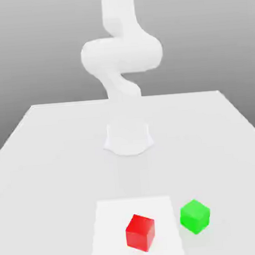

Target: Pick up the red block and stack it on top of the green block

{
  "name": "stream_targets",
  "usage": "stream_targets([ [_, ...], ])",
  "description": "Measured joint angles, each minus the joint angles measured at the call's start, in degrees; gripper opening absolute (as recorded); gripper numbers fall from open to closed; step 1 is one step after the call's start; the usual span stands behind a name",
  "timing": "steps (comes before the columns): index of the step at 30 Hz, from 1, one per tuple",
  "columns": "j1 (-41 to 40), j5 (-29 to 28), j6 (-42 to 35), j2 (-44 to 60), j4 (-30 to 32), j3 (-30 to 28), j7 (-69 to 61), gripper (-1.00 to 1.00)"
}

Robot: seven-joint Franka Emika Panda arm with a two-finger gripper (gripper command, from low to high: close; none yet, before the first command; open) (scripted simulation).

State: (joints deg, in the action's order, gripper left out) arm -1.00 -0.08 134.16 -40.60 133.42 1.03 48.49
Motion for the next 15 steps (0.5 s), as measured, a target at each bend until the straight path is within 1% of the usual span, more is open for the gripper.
stream_targets([
  [15,-4.4,-1.9,14.4,31.5,9.9,5.0,17.0,0.00],
])
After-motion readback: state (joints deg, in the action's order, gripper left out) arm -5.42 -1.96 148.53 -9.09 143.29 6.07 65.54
